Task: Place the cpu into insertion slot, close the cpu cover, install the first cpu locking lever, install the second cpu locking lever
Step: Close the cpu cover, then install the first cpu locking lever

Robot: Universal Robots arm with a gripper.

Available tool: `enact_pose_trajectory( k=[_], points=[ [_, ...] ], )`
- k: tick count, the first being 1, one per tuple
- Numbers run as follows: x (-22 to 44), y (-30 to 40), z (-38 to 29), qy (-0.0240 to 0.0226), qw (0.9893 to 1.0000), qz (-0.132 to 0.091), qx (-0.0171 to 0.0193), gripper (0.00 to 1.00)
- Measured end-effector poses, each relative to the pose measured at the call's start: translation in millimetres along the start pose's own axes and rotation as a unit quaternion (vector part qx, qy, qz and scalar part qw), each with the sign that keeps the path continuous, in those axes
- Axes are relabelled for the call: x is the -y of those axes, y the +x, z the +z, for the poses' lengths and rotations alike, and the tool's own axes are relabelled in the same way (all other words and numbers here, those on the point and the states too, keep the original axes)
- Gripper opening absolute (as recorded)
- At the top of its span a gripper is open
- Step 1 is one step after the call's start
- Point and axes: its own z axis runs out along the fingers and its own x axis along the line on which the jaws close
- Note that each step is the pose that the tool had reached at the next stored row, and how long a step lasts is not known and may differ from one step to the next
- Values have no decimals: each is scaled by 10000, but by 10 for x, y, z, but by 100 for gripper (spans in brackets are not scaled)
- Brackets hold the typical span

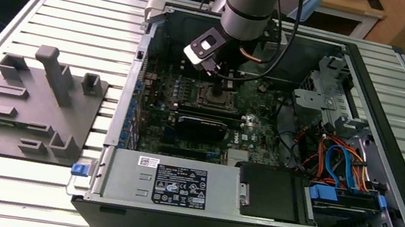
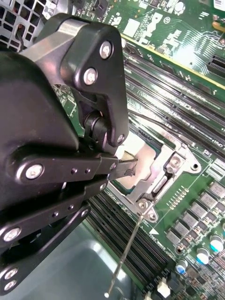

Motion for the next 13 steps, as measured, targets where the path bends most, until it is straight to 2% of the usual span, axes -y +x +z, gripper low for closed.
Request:
enact_pose_trajectory(
  k=[13],
  points=[
    [-5,0,0,0,10000,0,0,10]
  ],
)
